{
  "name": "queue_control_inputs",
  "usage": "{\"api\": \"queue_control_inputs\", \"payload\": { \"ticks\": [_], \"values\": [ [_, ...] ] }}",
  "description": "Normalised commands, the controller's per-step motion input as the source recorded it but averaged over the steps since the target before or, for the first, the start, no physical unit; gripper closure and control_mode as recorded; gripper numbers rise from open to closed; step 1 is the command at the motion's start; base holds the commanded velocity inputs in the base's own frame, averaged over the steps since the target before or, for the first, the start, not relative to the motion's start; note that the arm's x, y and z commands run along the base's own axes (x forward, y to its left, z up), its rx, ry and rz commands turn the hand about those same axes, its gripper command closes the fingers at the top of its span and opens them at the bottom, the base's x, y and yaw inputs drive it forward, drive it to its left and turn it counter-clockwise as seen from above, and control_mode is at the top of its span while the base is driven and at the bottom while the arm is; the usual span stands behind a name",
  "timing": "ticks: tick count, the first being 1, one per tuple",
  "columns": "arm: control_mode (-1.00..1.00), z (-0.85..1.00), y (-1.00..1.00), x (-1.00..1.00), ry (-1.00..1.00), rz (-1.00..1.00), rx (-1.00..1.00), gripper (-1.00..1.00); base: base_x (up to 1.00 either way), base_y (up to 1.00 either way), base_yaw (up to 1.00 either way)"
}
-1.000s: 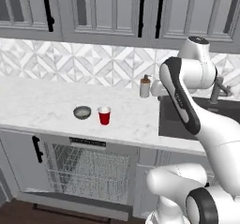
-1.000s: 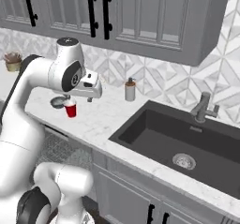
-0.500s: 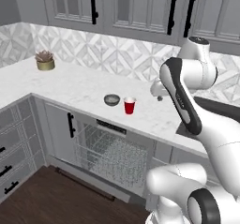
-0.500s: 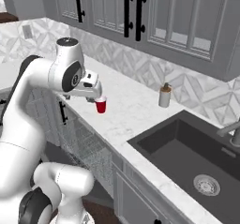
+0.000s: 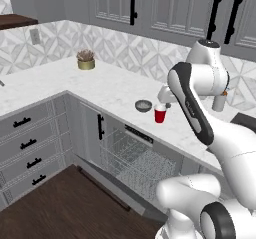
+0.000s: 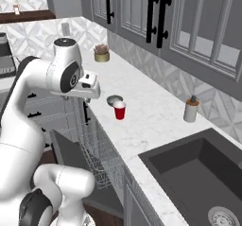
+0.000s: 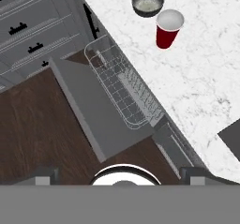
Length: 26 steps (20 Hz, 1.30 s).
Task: Pick up the cup and bowl from the counter, place them in the dishwasher, and close the dishwasher door.
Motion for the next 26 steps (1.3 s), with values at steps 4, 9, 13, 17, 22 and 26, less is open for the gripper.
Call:
{"api": "queue_control_inputs", "payload": {
  "ticks": [4, 9, 13, 17, 22, 26],
  "values": [
    [1.0, 0.0, 0.0, 0.0, 0.0, 0.0, 0.0, -1.0, 0.0, -0.48, 0.19],
    [1.0, 0.0, 0.0, 0.0, 0.0, 0.0, 0.0, -1.0, 0.0, -0.14, 0.05],
    [1.0, 0.0, 0.0, 0.0, 0.0, 0.0, 0.0, -1.0, 0.0, 0.0, 0.0],
    [-1.0, -0.09, 0.0, 0.41, 0.03, 0.0, -0.01, -1.0, 0.08, -0.02, 0.0],
    [-1.0, -0.59, 0.01, 1.0, 0.0, 0.01, -0.16, -1.0, 0.0, 0.0, 0.0],
    [-1.0, -0.75, -0.23, 1.0, 0.06, 0.09, -0.28, -1.0, 0.0, 0.0, 0.0]
  ]
}}
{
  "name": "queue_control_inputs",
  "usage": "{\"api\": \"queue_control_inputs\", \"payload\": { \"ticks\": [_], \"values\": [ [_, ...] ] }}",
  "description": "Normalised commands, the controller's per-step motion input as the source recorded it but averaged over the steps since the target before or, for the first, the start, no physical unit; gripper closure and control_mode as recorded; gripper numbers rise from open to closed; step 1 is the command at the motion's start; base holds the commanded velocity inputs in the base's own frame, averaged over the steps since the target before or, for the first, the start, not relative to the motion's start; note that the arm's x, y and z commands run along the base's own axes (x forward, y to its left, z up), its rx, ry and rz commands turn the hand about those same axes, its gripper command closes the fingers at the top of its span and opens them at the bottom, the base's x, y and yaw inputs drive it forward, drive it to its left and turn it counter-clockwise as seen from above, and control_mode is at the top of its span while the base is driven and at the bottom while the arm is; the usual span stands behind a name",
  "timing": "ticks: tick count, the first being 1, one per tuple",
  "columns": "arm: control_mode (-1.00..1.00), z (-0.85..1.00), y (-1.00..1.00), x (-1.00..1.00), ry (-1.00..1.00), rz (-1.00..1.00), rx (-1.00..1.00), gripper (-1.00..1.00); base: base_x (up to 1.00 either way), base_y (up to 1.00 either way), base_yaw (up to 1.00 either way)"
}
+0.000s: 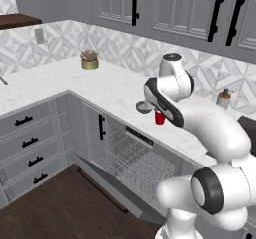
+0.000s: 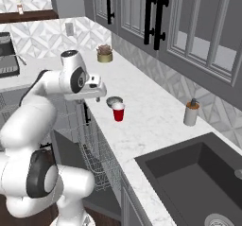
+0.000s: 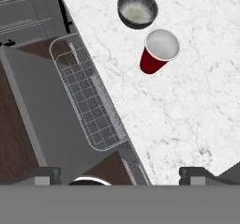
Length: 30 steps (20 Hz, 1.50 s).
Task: Pick up the cup and bowl from the counter, place them in the dishwasher, and close the dishwasher door.
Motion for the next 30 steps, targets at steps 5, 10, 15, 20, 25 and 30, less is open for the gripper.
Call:
{"api": "queue_control_inputs", "payload": {
  "ticks": [5, 10, 15, 20, 25, 30],
  "values": [
    [-1.0, -0.61, -0.51, 0.93, 0.01, 0.11, -0.16, -1.0, 0.0, 0.0, 0.0],
    [-1.0, -0.52, -0.41, 0.69, 0.0, 0.1, -0.1, -1.0, 0.0, 0.0, 0.0],
    [-1.0, -0.51, 0.0, 0.4, 0.0, 0.09, -0.1, -1.0, 0.0, 0.0, 0.0],
    [-1.0, -0.32, -0.02, 0.32, 0.0, 0.08, -0.08, -1.0, 0.0, 0.0, 0.0],
    [-1.0, -0.32, 0.0, 0.31, 0.0, 0.06, -0.1, -1.0, 0.0, 0.0, 0.0],
    [-1.0, -0.25, 0.0, 0.26, 0.0, 0.05, -0.08, -1.0, 0.0, 0.0, 0.0]
  ]
}}
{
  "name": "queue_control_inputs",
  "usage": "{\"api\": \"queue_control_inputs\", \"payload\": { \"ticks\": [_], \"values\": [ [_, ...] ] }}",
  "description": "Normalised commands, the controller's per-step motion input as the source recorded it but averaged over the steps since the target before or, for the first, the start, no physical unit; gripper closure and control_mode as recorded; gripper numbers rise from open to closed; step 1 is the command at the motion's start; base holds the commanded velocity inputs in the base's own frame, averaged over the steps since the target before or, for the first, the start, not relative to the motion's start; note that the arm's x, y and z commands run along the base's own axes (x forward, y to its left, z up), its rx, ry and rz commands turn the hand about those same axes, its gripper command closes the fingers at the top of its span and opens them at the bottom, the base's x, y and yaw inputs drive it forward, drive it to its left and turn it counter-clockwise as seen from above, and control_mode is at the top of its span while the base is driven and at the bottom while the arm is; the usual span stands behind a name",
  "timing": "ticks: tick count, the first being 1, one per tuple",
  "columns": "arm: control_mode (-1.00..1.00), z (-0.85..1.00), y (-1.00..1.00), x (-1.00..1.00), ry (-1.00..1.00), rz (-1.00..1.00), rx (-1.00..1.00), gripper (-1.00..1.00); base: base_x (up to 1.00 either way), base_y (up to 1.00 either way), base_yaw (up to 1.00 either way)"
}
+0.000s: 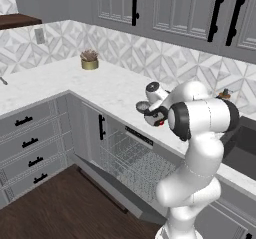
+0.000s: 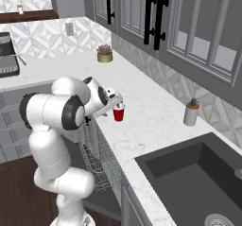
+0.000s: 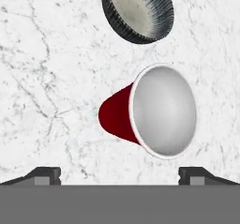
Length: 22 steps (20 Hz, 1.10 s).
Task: Pick up the cup and bowl from the counter, place them in the dishwasher, and close the dishwasher door.
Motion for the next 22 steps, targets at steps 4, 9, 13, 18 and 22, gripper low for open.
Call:
{"api": "queue_control_inputs", "payload": {
  "ticks": [4, 9, 13, 18, 22],
  "values": [
    [-1.0, -0.28, 0.0, 0.4, 0.0, 0.04, -0.06, -1.0, 0.0, 0.0, 0.0],
    [-1.0, -0.14, 0.0, 0.27, 0.0, 0.02, -0.04, -1.0, 0.0, 0.0, 0.0],
    [-1.0, -0.12, 0.0, 0.09, 0.0, 0.0, -0.02, -1.0, 0.0, 0.0, 0.0],
    [-1.0, -0.17, 0.0, 0.08, 0.0, 0.0, 0.0, 1.0, 0.0, 0.0, 0.0],
    [-1.0, -0.06, 0.0, 0.1, 0.0, 0.0, 0.0, 1.0, 0.0, 0.0, 0.0]
  ]
}}
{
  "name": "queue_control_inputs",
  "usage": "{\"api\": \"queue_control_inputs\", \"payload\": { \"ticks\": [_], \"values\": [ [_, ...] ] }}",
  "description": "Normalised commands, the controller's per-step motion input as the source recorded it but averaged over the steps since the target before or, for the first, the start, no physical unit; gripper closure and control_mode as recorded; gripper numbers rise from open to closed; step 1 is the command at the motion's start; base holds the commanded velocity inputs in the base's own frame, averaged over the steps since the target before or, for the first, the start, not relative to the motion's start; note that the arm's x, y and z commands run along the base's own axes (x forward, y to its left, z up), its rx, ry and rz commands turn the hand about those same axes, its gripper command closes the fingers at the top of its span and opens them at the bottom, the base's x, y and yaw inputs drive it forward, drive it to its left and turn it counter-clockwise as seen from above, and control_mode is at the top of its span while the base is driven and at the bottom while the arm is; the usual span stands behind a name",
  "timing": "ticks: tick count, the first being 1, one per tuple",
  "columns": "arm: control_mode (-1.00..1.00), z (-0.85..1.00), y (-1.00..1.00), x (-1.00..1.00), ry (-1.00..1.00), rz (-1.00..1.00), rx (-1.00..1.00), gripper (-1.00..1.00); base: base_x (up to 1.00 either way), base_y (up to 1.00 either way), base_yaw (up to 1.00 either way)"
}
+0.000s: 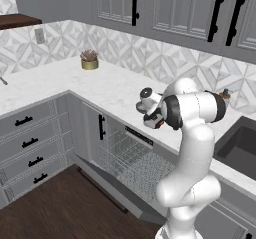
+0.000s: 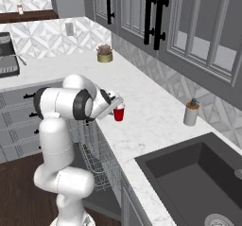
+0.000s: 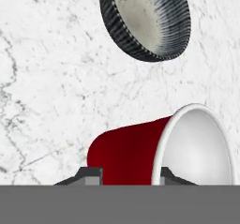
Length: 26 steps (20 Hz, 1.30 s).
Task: Pick up the cup and bowl from the counter, place them in the dishwasher, and close the dishwasher door.
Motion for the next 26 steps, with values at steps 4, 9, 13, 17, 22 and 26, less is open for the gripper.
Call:
{"api": "queue_control_inputs", "payload": {
  "ticks": [4, 9, 13, 17, 22, 26],
  "values": [
    [-1.0, 0.19, 0.13, -0.43, 0.0, 0.0, 0.01, 1.0, 0.0, 0.0, 0.0],
    [-1.0, 0.21, 0.83, -1.0, 0.05, 0.0, 0.06, 1.0, 0.0, 0.0, 0.0],
    [-1.0, -0.14, 1.0, -1.0, 0.07, 0.0, 0.0, 1.0, 0.0, 0.0, 0.0],
    [-1.0, -0.88, 1.0, -0.29, 0.21, 0.09, -0.02, 1.0, 0.0, 0.0, 0.0],
    [-1.0, -0.88, 0.66, 0.08, 0.11, 0.16, -0.18, 1.0, 0.0, 0.0, 0.0],
    [-1.0, -0.92, 0.21, 0.41, 0.03, 0.21, -0.3, 1.0, 0.0, 0.0, 0.0]
  ]
}}
